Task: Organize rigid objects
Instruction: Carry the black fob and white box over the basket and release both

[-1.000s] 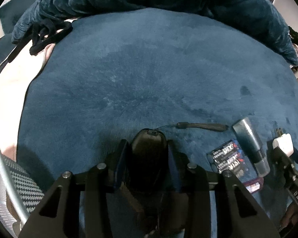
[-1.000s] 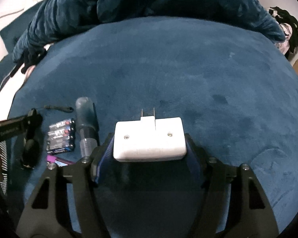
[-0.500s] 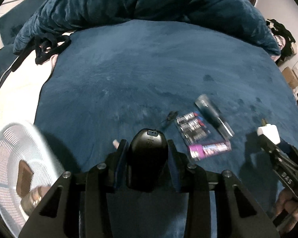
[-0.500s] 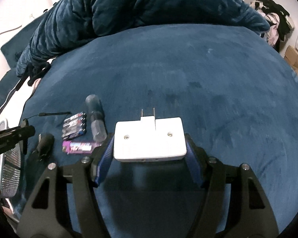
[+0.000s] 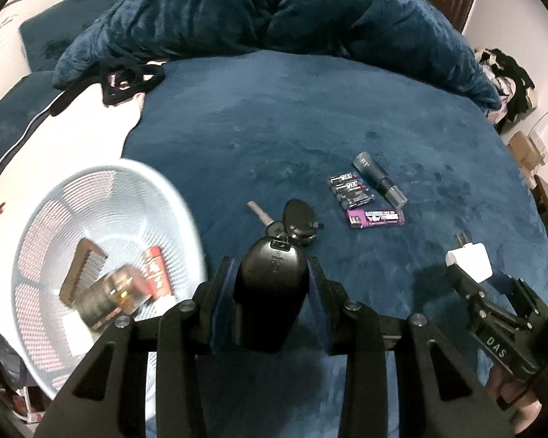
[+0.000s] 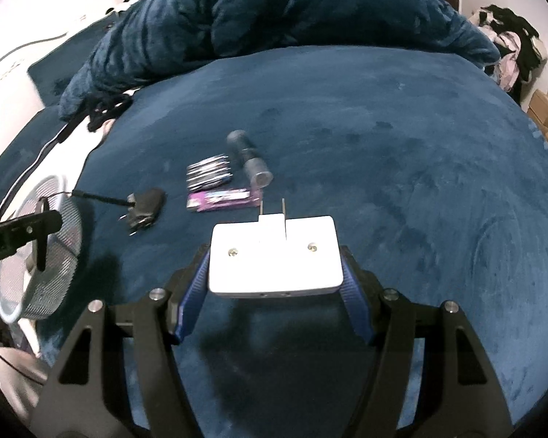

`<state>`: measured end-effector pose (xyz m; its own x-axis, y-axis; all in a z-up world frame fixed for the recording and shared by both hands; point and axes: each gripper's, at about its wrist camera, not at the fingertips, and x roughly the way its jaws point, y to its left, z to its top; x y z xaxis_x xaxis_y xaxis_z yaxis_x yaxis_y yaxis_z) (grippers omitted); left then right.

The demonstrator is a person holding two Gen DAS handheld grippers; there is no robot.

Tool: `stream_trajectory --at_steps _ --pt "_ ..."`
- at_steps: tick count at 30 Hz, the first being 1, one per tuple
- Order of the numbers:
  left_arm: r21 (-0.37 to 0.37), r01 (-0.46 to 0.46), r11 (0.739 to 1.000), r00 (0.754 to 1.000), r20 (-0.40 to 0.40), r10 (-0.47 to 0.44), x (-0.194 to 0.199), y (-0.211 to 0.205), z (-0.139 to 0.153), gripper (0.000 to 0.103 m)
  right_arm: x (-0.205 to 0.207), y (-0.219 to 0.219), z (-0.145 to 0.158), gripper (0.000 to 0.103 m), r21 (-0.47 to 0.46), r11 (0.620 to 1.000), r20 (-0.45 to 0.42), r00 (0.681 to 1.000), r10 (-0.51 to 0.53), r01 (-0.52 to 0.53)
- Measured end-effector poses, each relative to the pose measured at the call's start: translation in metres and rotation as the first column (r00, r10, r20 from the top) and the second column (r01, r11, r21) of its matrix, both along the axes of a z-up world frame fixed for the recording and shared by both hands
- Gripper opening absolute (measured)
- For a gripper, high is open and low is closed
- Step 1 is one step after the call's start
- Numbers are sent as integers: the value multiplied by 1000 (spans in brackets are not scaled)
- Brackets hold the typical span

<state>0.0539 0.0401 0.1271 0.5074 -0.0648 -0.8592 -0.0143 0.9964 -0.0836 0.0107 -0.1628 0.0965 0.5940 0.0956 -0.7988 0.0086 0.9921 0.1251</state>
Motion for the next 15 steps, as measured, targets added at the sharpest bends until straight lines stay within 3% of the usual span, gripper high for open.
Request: stream_trajectory --at_steps 15 --pt "-70 -156 985 983 89 162 -68 104 47 39 -34 81 51 67 -53 992 77 989 122 -119"
